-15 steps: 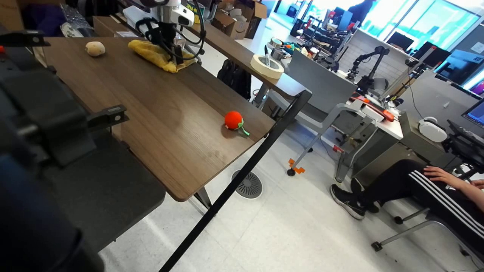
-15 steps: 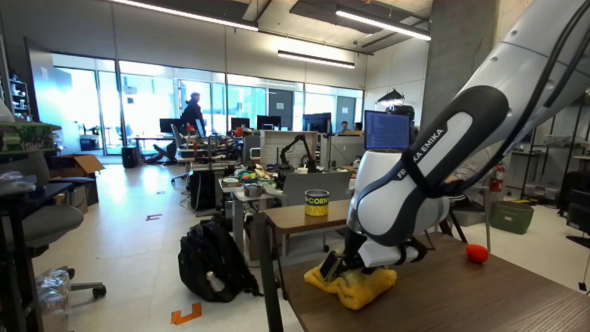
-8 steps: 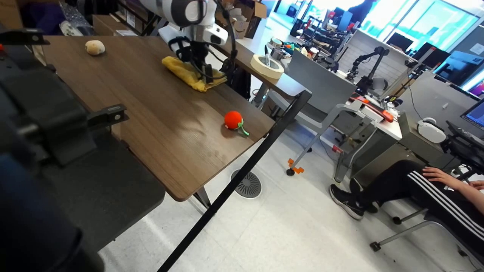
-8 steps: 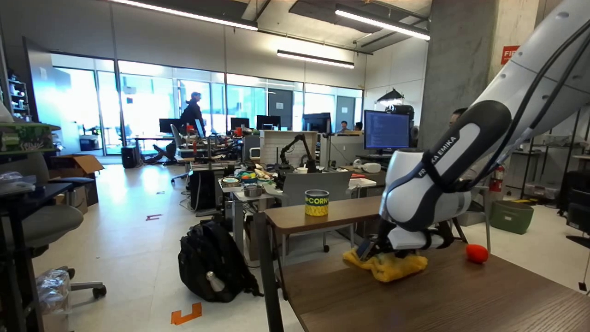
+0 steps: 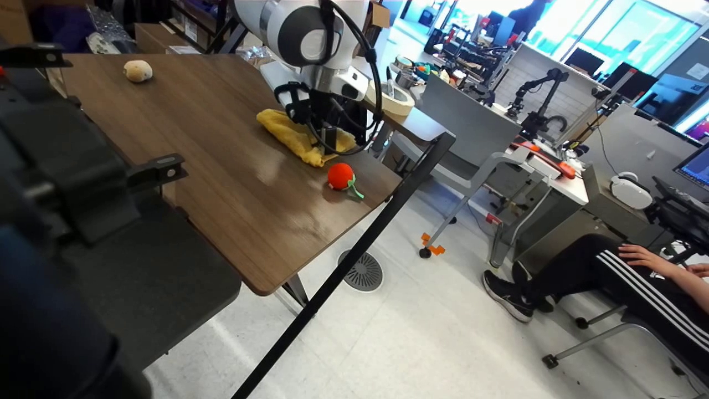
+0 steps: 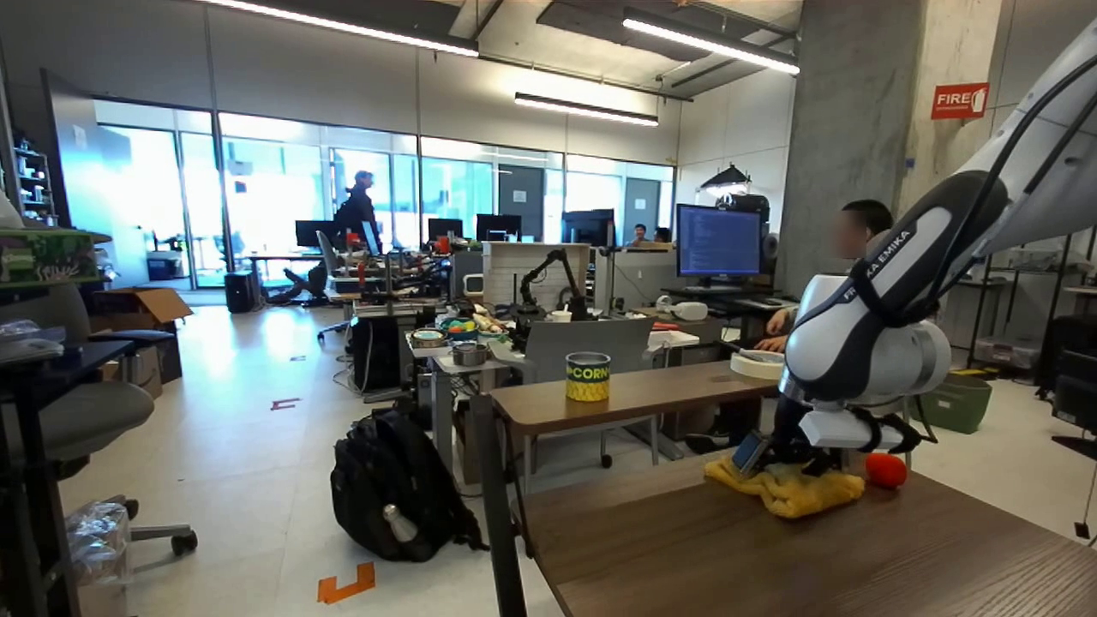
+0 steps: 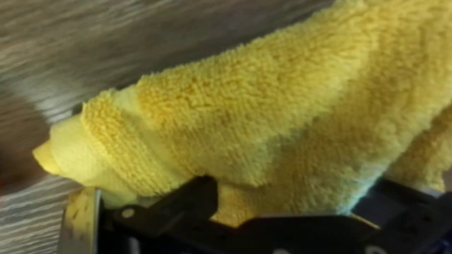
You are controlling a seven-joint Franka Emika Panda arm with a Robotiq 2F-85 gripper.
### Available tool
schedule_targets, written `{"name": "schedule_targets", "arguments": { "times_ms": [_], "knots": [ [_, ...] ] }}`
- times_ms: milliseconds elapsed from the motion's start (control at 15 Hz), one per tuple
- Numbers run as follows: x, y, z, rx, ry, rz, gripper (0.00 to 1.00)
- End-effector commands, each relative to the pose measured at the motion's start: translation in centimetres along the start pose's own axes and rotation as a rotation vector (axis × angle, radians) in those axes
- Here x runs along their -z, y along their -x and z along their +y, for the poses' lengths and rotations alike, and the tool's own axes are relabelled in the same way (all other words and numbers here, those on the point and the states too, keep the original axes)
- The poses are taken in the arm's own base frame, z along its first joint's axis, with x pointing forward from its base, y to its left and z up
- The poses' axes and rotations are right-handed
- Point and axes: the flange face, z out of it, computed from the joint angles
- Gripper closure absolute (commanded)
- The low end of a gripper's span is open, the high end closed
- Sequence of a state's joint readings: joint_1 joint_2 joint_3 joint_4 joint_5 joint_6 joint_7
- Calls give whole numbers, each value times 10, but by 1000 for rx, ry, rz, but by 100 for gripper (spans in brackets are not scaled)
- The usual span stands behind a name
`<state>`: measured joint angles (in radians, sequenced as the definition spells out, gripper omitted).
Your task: Move the brown object to the left then wipe the table with the yellow towel
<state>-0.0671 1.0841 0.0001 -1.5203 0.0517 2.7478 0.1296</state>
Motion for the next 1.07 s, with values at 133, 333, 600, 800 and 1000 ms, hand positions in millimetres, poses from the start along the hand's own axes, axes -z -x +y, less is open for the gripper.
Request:
{"name": "schedule_targets", "arguments": {
  "times_ms": [133,333,600,800,1000],
  "knots": [
    [0,70,-116,242,-103,-119,0],
    [9,91,-188,325,-185,-166,0],
    [17,100,-233,356,-213,-206,0],
    [14,78,-188,313,-150,-156,0],
    [14,51,-111,181,-111,-124,0]
  ]
}}
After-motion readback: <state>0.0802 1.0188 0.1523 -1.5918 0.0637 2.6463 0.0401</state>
